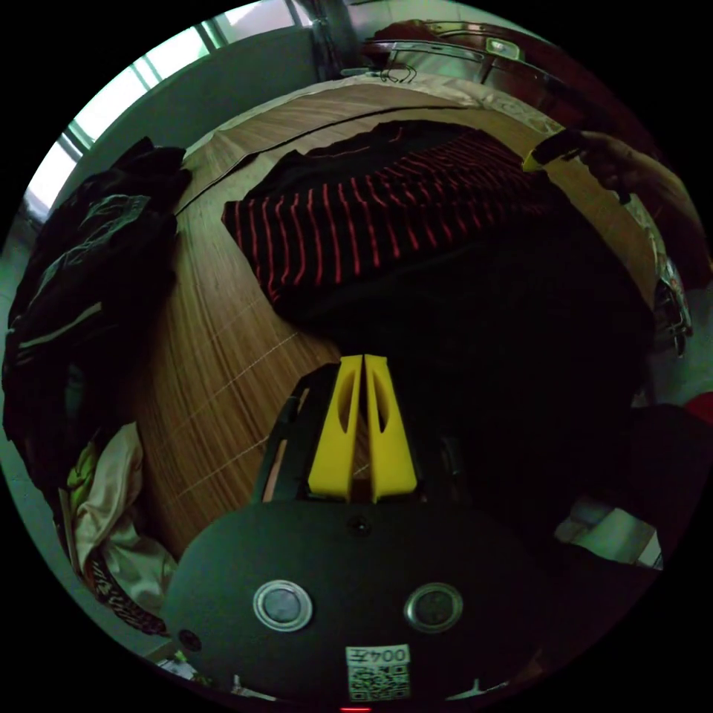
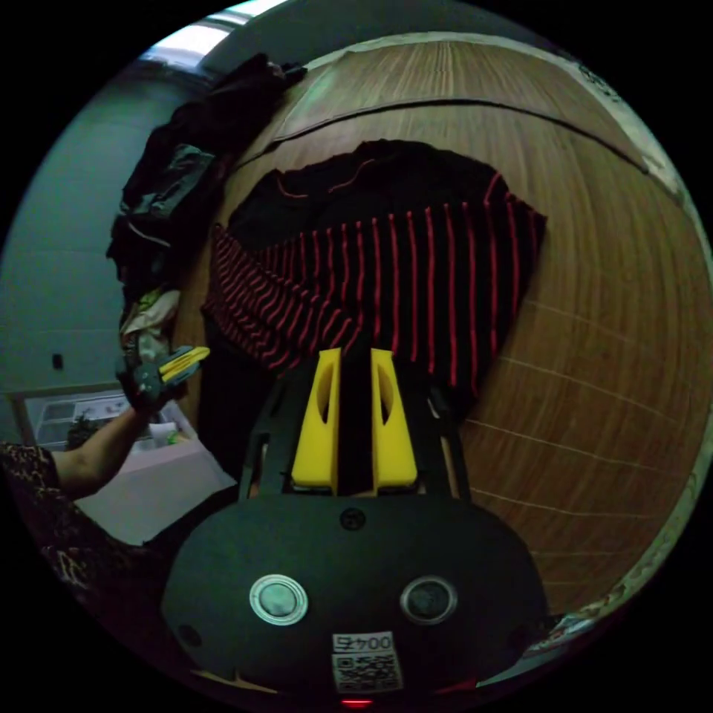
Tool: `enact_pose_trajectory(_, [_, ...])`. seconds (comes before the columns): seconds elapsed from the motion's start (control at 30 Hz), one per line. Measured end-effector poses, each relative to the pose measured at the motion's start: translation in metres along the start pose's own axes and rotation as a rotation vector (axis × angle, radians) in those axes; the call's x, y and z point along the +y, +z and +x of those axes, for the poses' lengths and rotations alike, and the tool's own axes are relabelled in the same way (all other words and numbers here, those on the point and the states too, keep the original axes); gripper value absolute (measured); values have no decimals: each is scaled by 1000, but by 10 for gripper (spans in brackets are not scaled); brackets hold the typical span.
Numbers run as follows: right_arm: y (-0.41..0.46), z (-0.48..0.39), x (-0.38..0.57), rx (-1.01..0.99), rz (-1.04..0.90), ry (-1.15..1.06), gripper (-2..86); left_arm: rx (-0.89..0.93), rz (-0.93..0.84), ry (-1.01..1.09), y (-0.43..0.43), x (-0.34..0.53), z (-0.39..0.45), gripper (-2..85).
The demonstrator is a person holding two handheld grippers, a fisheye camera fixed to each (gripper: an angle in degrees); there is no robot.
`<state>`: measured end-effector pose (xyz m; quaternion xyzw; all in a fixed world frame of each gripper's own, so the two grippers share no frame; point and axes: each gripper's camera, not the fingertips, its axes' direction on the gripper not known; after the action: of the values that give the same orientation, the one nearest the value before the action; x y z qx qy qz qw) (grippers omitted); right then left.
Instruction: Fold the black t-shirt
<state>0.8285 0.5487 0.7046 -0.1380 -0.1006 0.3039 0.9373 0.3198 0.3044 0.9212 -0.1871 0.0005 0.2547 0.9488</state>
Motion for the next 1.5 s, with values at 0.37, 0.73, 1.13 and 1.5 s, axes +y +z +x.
enact_pose_trajectory(0.37, [-5, 37, 29, -97, 45, 80, 60, -23, 2, 24, -3, -12, 11, 10])
enact_pose_trajectory(0.73, [-59, -54, 40, 376, 77, -286, -5, -40, 13, 44, -6, -26, 18, 10])
enact_pose_trajectory(1.13, [-38, -8, 20, 475, 50, -156, 12, -53, 28, 41, -8, -44, 18, 9])
enact_pose_trajectory(1.5, [-62, 15, 63, 407, 133, -32, 74, -48, 33, 21, -10, -62, 12, 11])
